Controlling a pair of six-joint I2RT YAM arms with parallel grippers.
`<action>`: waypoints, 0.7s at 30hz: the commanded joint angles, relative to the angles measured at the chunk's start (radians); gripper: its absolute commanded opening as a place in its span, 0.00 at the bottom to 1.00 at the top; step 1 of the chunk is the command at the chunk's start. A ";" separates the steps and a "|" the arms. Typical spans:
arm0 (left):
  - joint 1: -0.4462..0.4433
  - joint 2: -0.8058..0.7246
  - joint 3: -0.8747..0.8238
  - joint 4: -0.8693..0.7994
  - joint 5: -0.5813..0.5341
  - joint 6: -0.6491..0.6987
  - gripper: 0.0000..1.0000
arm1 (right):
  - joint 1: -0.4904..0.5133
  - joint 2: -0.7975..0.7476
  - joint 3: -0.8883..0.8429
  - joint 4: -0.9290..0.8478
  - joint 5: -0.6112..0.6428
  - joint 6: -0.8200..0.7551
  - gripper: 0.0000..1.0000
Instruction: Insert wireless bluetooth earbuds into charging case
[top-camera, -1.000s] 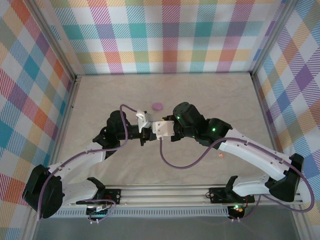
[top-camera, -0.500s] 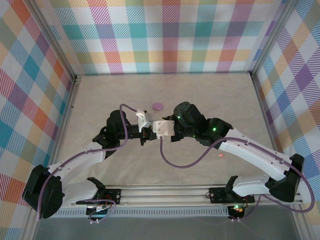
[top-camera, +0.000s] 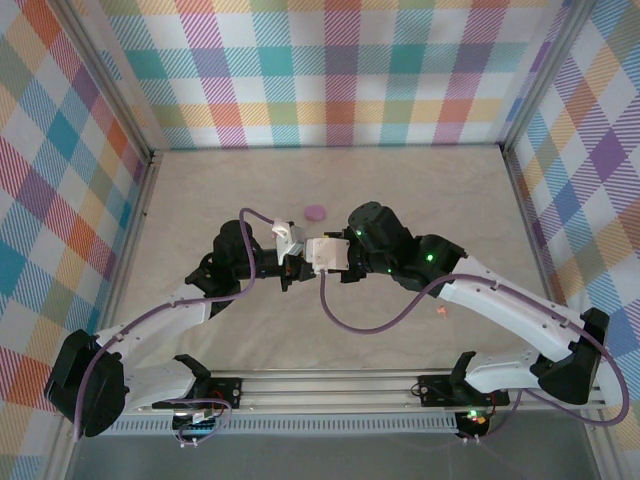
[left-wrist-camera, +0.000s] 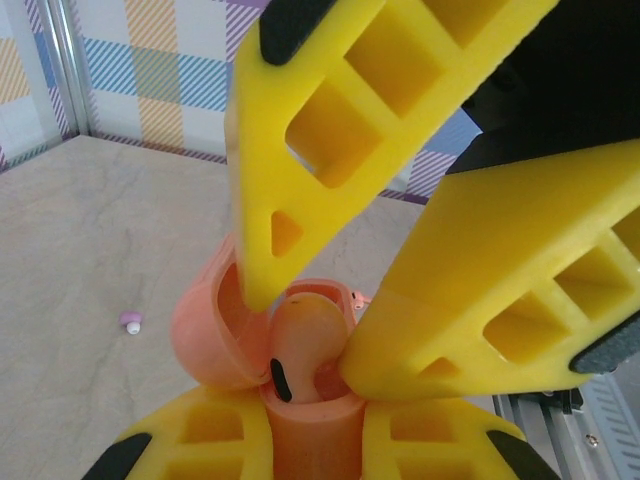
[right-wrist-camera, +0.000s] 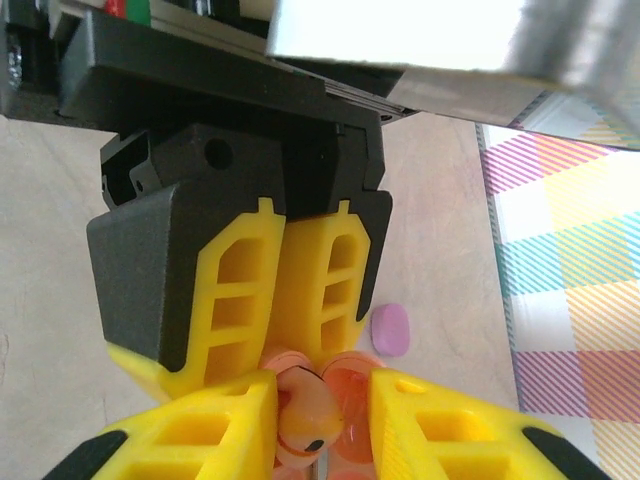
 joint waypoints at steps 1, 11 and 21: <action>-0.012 -0.025 0.036 0.049 0.005 -0.002 0.00 | 0.009 -0.017 0.032 -0.024 -0.060 0.031 0.31; -0.012 -0.042 -0.009 0.074 -0.046 -0.007 0.00 | -0.049 -0.038 0.067 -0.026 -0.191 0.147 0.32; -0.012 -0.065 -0.078 0.184 -0.126 -0.064 0.00 | -0.182 -0.066 0.113 -0.009 -0.412 0.367 0.39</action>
